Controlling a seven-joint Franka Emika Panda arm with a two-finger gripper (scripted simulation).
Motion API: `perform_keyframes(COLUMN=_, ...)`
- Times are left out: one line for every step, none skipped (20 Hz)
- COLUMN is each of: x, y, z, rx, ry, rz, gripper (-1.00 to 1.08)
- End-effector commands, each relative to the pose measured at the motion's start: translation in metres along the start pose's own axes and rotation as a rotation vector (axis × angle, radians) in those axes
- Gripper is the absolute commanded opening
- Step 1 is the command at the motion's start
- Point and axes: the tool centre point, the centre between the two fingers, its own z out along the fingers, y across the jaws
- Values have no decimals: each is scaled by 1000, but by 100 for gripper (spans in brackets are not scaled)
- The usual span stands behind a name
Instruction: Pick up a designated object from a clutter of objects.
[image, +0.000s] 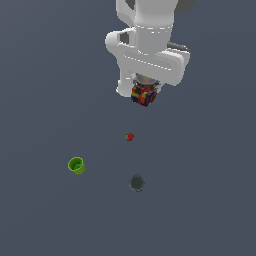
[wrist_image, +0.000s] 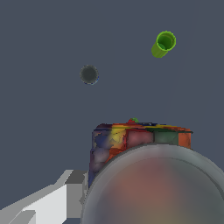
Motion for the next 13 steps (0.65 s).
perform_keyframes(x=-10, y=-4, z=-18, rx=1, ry=2, rz=1, gripper=-100)
perform_keyframes(x=-13, y=-6, z=-24, rx=2, ry=1, rz=0, gripper=-100)
perform_keyframes(x=-16, y=-7, z=-29, rx=2, ry=1, rz=0, gripper=-100)
perform_keyframes(x=-18, y=-8, z=-33, rx=2, ry=1, rz=0, gripper=-100)
perform_keyframes(x=-20, y=-9, z=-38, rx=3, ry=1, rz=0, gripper=-100)
perform_keyframes(x=-22, y=-10, z=-41, rx=3, ry=1, rz=0, gripper=-100)
perform_keyframes(x=-24, y=-11, z=-44, rx=3, ry=1, rz=0, gripper=-100)
perform_keyframes(x=-25, y=-12, z=-47, rx=3, ry=0, rz=0, gripper=-100)
perform_keyframes(x=-26, y=-13, z=-49, rx=3, ry=0, rz=0, gripper=-100)
perform_keyframes(x=-27, y=-14, z=-51, rx=3, ry=0, rz=0, gripper=-100)
perform_keyframes(x=-27, y=-14, z=-52, rx=4, ry=0, rz=1, gripper=-100)
perform_keyframes(x=-28, y=-14, z=-52, rx=4, ry=0, rz=1, gripper=-100)
perform_keyframes(x=-28, y=-14, z=-53, rx=4, ry=0, rz=1, gripper=-100)
